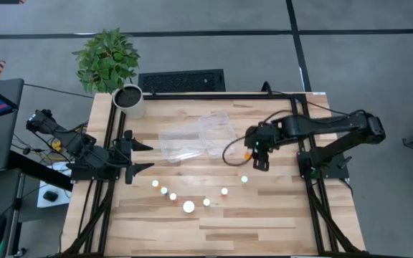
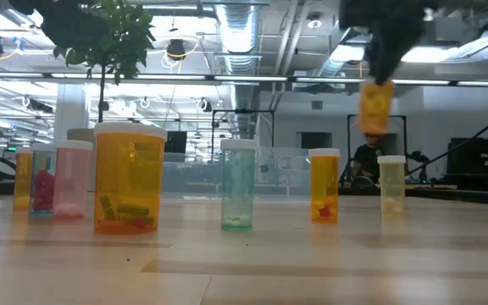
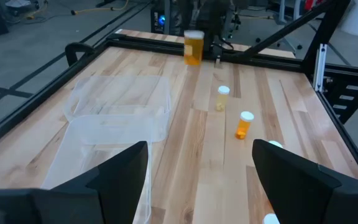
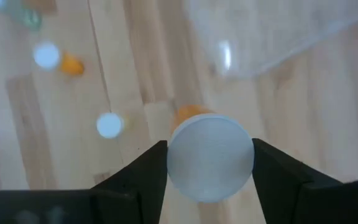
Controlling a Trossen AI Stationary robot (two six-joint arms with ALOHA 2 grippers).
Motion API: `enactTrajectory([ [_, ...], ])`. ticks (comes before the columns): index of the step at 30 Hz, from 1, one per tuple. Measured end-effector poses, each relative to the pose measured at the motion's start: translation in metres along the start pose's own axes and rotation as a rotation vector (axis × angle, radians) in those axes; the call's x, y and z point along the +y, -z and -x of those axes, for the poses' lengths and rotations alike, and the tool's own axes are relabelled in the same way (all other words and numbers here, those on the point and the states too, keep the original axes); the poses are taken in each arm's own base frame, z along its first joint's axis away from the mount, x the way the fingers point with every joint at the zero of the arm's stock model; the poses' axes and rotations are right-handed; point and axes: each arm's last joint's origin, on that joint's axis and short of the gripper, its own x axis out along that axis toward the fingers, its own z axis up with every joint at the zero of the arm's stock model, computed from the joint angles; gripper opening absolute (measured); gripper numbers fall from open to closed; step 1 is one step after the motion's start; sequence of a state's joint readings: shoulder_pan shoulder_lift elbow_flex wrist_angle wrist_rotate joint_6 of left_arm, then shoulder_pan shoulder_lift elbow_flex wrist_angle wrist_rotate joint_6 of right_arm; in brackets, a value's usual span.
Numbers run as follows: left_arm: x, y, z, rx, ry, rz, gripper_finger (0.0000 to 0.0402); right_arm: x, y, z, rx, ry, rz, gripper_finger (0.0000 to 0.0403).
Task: Pick and place medicine bottles into bin by pill shape (circle, oval)
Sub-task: Put the orange capsule bottle into the right transparent bin
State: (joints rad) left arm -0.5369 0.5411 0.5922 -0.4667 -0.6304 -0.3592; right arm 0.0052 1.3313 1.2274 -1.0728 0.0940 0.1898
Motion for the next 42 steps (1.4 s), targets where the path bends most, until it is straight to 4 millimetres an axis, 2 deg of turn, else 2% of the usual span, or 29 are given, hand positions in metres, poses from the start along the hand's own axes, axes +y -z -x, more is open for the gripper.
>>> enactTrajectory([
  [7, 0.000, 0.000, 0.000, 0.000, 0.000, 0.000, 0.0283, -0.029, -0.028, 0.038, -0.182, 0.105, 0.042, 0.0210],
  [14, 0.000, 0.000, 0.000, 0.000, 0.000, 0.000, 0.0283, -0.053, -0.042, 0.043, -0.294, 0.160, 0.055, 0.0213],
  [20, 0.000, 0.000, 0.000, 0.000, 0.000, 0.000, 0.0283, -0.061, -0.059, 0.018, -0.279, 0.177, 0.085, 0.0214],
  [32, 0.000, 0.001, 0.000, 0.012, -0.004, -0.009, 0.0283, -0.065, -0.087, -0.060, -0.143, 0.121, 0.192, 0.0214],
  [42, 0.000, 0.001, 0.000, 0.012, -0.005, -0.009, 0.0283, -0.080, -0.110, -0.099, -0.046, 0.125, 0.214, 0.0214],
])
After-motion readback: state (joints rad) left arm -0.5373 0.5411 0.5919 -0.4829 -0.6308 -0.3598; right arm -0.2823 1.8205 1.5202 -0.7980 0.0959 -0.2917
